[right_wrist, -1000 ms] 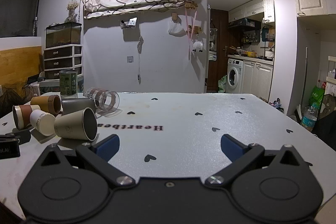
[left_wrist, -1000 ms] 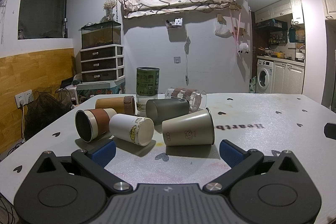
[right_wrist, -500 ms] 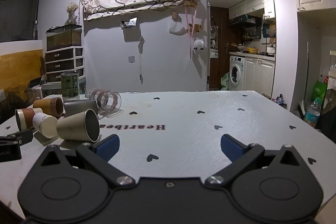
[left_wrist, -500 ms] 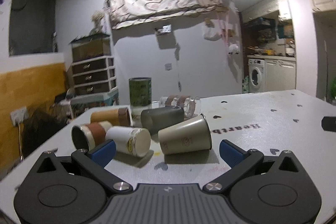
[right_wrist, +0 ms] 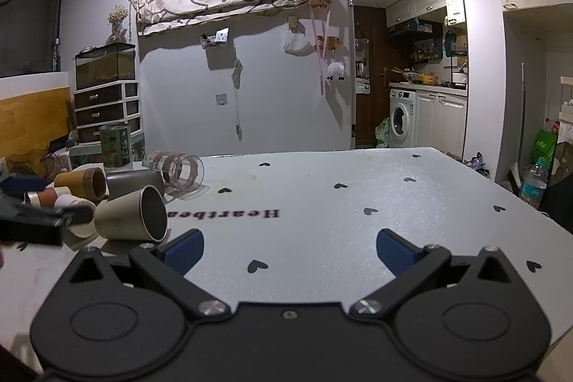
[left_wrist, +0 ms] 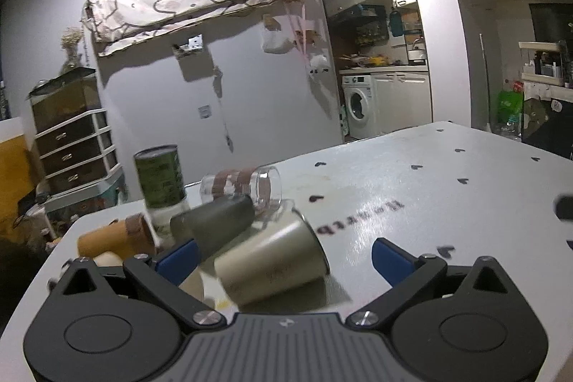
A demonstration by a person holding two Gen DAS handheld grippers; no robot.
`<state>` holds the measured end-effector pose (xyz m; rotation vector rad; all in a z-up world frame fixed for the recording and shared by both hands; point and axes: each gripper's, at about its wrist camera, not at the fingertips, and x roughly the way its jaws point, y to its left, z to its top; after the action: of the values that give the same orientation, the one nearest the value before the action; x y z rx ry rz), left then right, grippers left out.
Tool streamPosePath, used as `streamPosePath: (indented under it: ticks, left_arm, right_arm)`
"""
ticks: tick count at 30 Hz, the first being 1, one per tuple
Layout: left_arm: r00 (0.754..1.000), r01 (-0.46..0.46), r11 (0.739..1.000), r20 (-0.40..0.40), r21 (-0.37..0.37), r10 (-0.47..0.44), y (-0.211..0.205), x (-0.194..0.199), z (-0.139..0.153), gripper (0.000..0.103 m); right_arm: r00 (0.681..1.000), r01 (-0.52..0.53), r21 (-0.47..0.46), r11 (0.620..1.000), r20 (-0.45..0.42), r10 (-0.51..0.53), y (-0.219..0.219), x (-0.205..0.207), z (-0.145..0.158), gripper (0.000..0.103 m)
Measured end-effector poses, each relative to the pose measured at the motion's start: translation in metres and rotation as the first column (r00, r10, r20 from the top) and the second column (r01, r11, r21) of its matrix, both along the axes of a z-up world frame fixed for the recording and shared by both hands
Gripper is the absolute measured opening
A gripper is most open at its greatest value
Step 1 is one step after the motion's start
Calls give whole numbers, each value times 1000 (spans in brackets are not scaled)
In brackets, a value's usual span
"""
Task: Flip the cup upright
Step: 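Move the left tool to the beige cup lying on its side and grasp it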
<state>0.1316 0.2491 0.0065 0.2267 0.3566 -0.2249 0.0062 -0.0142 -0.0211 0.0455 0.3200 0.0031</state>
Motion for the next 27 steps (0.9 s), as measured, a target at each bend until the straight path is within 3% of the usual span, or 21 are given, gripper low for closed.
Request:
streamPosePath:
  ticks: [5, 9, 15, 17, 23, 27]
  left_arm:
    - [991, 107, 991, -70, -74, -113, 7, 41, 16, 99]
    - [955, 231, 952, -142, -200, -261, 18, 75, 17, 100]
    - [946, 185, 953, -221, -239, -239, 30, 120, 2, 100]
    - [934, 189, 942, -244, -276, -259, 38, 129, -4, 100]
    - [919, 203, 957, -298, -208, -259, 43, 143, -24, 103]
    - [890, 225, 952, -354, -208, -288, 44, 151, -35, 103]
  right_arm:
    - [1000, 5, 10, 1000, -5, -5, -2, -1, 0, 103]
    - [1000, 7, 27, 1000, -16, -6, -5, 2, -2, 103]
    - [1000, 11, 29, 1000, -22, -10, -10, 1, -3, 103]
    - [1000, 12, 32, 999, -25, -11, -11, 0, -4, 103]
    - [999, 12, 46, 999, -40, -10, -15, 4, -5, 103]
    - [999, 4, 41, 999, -44, -2, -14, 4, -7, 103]
